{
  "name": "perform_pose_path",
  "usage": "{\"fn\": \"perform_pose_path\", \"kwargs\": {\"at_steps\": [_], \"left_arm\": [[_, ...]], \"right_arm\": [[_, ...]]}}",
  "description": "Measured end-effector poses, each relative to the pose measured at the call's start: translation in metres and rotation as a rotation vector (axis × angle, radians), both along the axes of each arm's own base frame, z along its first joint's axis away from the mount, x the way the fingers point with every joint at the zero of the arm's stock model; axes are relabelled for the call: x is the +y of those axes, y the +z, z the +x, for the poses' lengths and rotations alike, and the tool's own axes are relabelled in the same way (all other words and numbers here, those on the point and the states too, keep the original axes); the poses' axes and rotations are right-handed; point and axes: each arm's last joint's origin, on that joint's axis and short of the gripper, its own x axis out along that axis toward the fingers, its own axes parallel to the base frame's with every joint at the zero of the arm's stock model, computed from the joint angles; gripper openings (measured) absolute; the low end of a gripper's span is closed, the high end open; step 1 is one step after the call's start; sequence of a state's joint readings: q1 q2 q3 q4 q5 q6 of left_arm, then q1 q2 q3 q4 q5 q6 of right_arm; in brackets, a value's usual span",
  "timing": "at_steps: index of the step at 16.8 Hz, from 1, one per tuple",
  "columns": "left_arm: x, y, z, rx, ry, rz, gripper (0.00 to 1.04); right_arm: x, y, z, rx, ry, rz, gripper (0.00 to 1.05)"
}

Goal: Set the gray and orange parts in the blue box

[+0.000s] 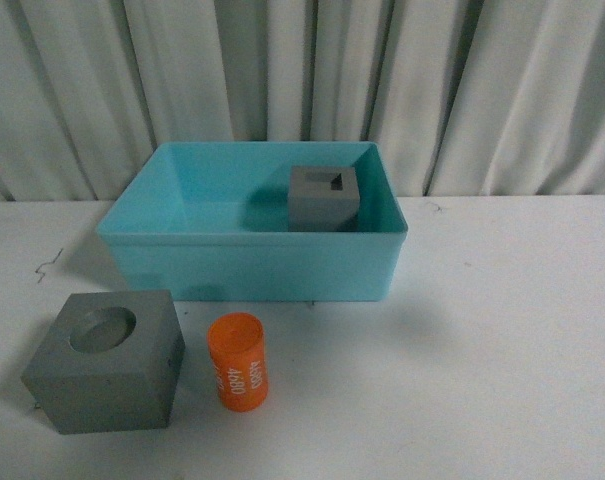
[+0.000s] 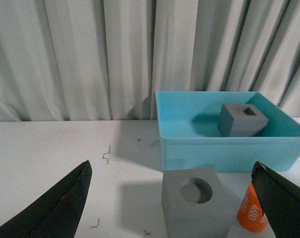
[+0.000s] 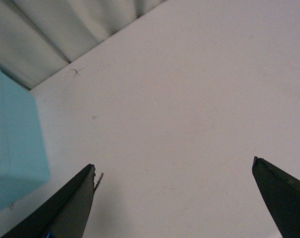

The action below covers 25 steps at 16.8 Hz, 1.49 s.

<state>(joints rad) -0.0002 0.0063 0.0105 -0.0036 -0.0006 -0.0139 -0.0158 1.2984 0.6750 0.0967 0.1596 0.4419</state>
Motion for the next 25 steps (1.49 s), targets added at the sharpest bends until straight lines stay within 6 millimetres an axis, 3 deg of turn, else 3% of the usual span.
{"fn": "perform_pose_path", "kwargs": {"at_steps": [1, 2, 4, 8, 10, 13, 25], "left_arm": [[0.000, 0.000, 0.000, 0.000, 0.000, 0.000, 0.98], [0.000, 0.000, 0.000, -0.001, -0.001, 0.000, 0.98], [0.000, 0.000, 0.000, 0.000, 0.003, 0.000, 0.98], [0.000, 0.000, 0.000, 0.000, 0.000, 0.000, 0.98], [0.000, 0.000, 0.000, 0.000, 0.000, 0.000, 0.98], [0.000, 0.000, 0.000, 0.000, 0.000, 0.000, 0.98], [0.000, 0.000, 0.000, 0.000, 0.000, 0.000, 0.98]], "right_arm": [[0.001, -0.033, -0.032, -0.090, 0.084, -0.027, 0.90], [0.008, -0.037, -0.048, -0.270, 0.219, -0.128, 0.77], [0.010, -0.025, -0.070, -0.504, 0.268, -0.313, 0.54], [0.010, -0.039, -0.097, -0.469, 0.288, -0.372, 0.04], [0.010, -0.039, -0.107, -0.480, 0.288, -0.384, 0.02], [0.010, -0.056, -0.120, -0.445, 0.295, -0.379, 0.02], [0.010, -0.046, -0.136, -0.486, 0.287, -0.386, 0.02]]}}
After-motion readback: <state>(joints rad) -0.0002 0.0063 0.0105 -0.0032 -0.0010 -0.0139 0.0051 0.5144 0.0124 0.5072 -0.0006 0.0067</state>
